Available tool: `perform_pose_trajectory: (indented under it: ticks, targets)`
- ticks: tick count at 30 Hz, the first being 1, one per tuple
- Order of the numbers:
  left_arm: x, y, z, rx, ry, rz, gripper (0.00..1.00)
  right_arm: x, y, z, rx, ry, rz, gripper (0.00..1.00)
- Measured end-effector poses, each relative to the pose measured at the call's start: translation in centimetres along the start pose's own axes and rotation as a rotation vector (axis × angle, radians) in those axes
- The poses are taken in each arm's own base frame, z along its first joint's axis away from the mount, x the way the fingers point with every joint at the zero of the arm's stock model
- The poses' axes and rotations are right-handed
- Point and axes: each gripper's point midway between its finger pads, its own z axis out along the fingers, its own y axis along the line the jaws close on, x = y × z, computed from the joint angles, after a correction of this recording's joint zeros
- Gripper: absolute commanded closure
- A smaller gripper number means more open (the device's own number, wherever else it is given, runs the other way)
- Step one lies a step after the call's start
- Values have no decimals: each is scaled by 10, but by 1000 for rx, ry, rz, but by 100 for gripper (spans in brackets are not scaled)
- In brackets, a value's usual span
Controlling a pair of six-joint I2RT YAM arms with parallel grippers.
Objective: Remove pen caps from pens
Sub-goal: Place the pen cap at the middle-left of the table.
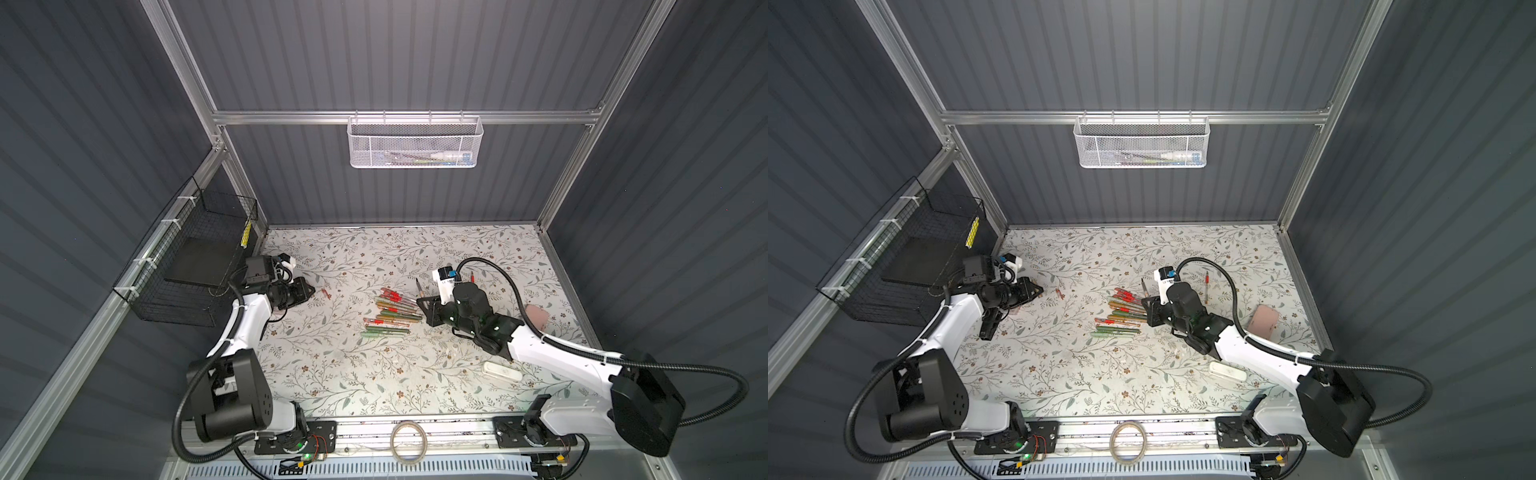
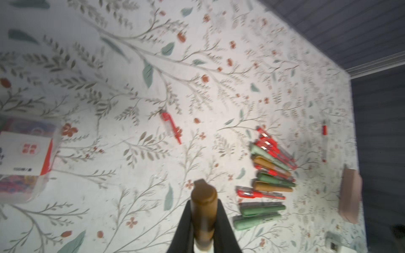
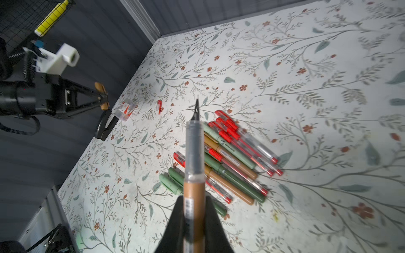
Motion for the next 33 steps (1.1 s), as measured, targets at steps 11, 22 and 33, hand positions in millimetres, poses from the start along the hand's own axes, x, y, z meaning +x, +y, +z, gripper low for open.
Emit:
perform_pose_trajectory:
  ticks: [11,22,33]
  targets:
    - [45,60,38,-206,143,-68,100,20,-56,-35,144,17,33,100]
    - [47,69,55,-217,160,-98,82,15,-73,-45,186,-5,62,100]
    - [42,60,58,-209,148,-80,57,23,-85,-49,224,30,79,100]
